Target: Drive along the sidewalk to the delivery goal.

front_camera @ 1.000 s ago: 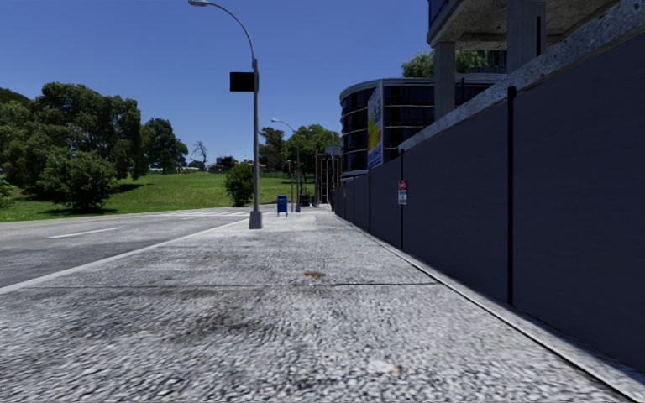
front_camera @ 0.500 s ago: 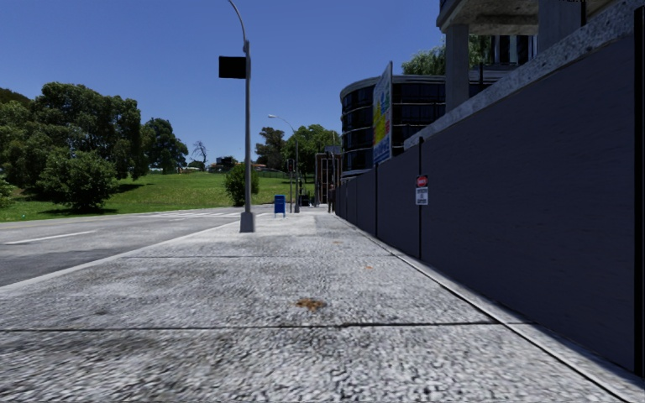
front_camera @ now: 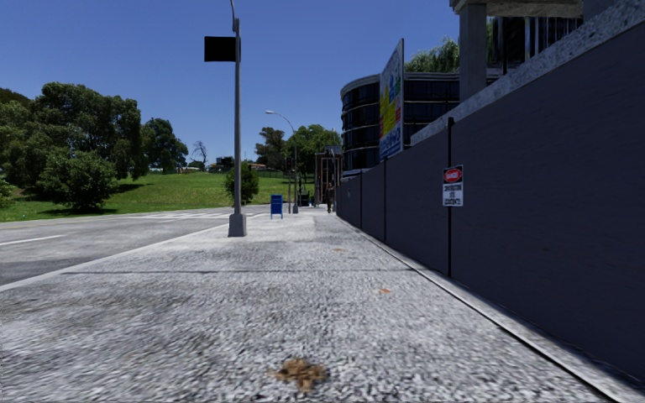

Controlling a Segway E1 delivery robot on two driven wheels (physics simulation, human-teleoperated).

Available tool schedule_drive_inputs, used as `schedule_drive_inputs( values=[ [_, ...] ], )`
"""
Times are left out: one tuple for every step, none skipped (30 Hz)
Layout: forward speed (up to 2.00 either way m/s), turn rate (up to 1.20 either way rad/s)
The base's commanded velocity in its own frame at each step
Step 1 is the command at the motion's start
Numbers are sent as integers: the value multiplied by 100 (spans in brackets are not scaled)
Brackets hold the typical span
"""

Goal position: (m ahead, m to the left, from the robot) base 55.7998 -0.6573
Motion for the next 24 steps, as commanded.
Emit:
schedule_drive_inputs(
  values=[
    [200, 0],
    [200, 0],
    [200, 0],
    [200, 0],
    [200, 0],
    [200, 0],
    [200, 0],
    [200, 0],
    [200, 0],
    [200, 0],
    [200, 0],
    [200, 0],
    [200, 0],
    [200, 0],
    [200, 0],
    [200, 0],
    [200, 0],
    [200, 0],
    [200, 0],
    [200, 0],
    [200, 0],
    [200, 0],
    [200, 0],
    [200, 0]
  ],
)
